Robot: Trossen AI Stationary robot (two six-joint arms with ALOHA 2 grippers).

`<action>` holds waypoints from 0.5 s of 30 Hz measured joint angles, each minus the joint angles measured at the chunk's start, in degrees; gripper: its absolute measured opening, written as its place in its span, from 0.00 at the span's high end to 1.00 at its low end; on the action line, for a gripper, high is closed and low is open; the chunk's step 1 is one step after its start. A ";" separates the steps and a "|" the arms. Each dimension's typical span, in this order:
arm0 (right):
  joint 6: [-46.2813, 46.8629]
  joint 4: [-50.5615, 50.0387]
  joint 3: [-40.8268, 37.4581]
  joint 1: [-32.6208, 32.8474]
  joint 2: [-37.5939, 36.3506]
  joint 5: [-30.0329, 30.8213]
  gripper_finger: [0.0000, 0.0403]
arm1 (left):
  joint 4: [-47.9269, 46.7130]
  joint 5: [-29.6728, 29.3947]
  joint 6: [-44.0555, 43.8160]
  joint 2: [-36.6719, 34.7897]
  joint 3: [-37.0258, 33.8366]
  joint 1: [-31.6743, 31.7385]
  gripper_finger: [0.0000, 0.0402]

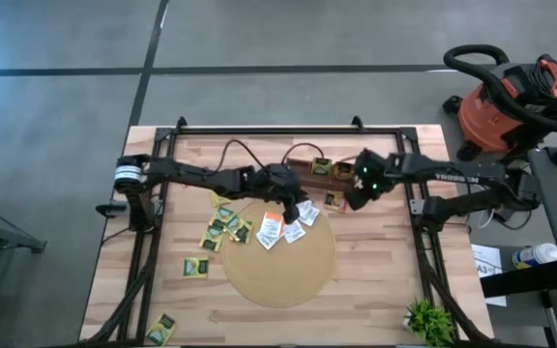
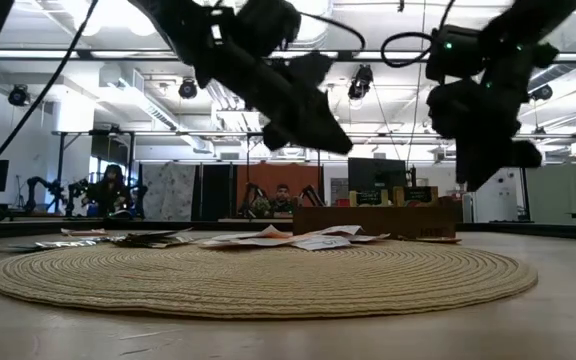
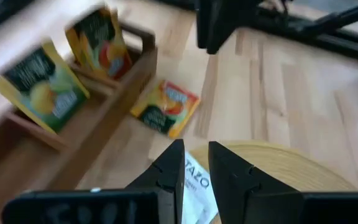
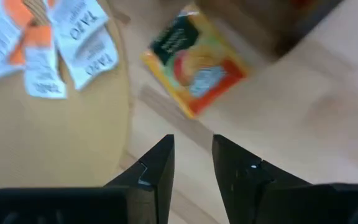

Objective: Pick & Place Tea
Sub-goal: Put the mango tea bag into the right section of the wooden organizer

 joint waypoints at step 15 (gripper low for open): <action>19.99 23.62 -11.23 12.90 4.06 19.19 0.83 | 3.16 0.09 -7.12 3.95 -0.04 0.11 0.83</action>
